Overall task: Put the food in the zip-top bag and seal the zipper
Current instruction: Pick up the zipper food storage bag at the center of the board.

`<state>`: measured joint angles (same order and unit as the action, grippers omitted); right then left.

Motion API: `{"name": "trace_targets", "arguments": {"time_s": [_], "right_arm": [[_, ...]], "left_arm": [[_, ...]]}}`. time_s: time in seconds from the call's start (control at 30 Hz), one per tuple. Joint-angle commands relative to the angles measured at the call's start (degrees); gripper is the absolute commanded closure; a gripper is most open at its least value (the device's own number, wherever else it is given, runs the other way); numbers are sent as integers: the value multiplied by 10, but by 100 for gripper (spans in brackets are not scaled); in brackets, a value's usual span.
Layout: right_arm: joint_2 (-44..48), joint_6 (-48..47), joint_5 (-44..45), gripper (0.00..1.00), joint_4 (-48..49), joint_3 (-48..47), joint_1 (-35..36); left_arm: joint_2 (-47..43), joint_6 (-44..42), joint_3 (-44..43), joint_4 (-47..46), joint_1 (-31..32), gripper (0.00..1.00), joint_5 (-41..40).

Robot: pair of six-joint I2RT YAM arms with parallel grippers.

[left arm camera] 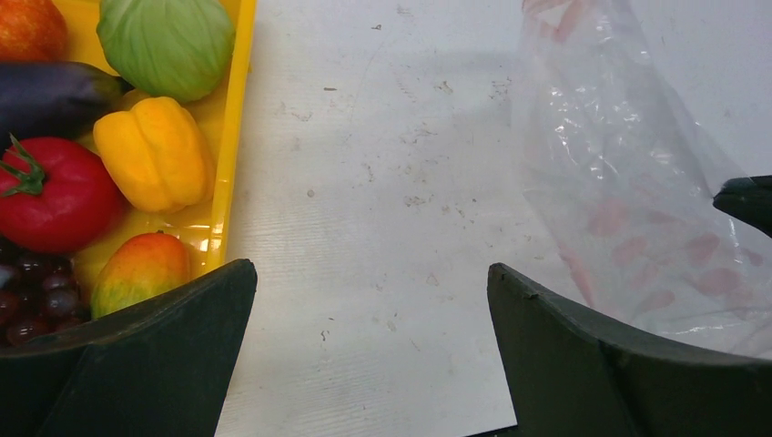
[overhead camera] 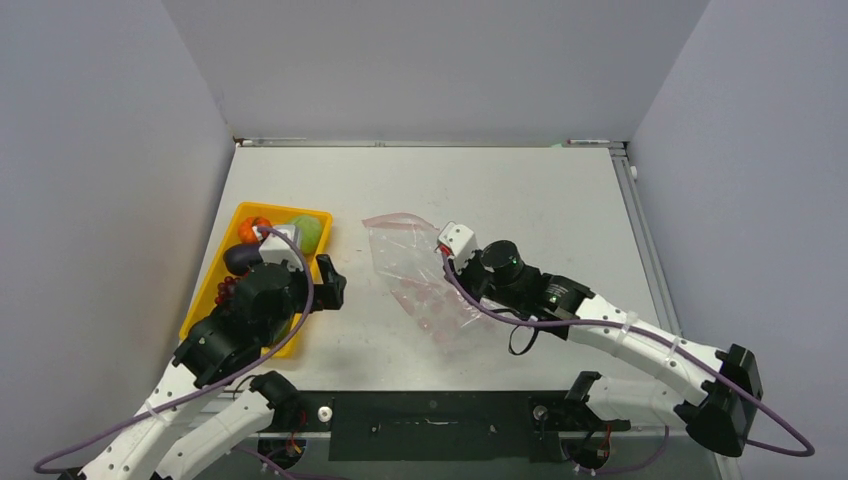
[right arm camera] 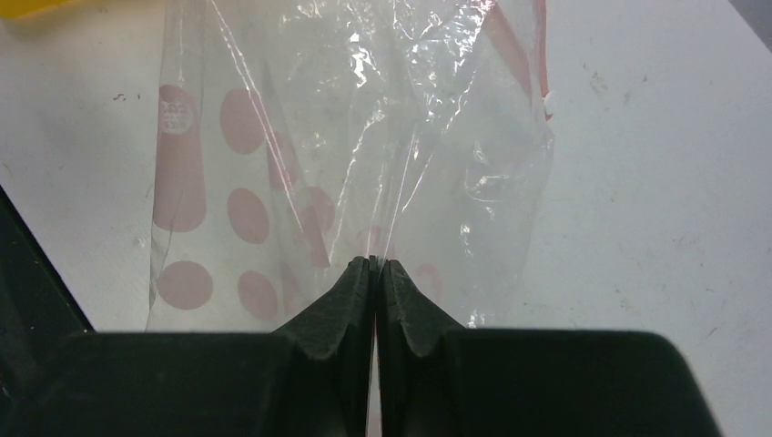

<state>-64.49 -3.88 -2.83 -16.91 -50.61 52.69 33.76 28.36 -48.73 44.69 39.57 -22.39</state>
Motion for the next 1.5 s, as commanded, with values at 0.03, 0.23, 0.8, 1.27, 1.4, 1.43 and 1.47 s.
{"name": "trace_targets", "arguments": {"time_s": [0.03,0.23,0.8,1.27,1.4,1.43,1.47], "right_arm": [[70,-24,-10,95,55,24,8],[126,-52,-35,95,71,46,12],[196,-168,-155,95,19,30,16],[234,-321,-267,95,-113,-22,18],[232,-340,-278,95,-137,-34,18],[233,-346,-282,95,-142,-35,18],[234,-352,-284,95,-144,-36,18]], "left_arm": [[14,5,2,-54,-56,4,82],[28,8,9,-80,-112,4,163],[62,32,-11,-85,-329,4,512],[46,122,5,-112,-352,4,646],[45,133,10,-115,-353,2,673],[44,135,11,-114,-354,1,681],[44,140,11,-116,-354,1,691]]}}
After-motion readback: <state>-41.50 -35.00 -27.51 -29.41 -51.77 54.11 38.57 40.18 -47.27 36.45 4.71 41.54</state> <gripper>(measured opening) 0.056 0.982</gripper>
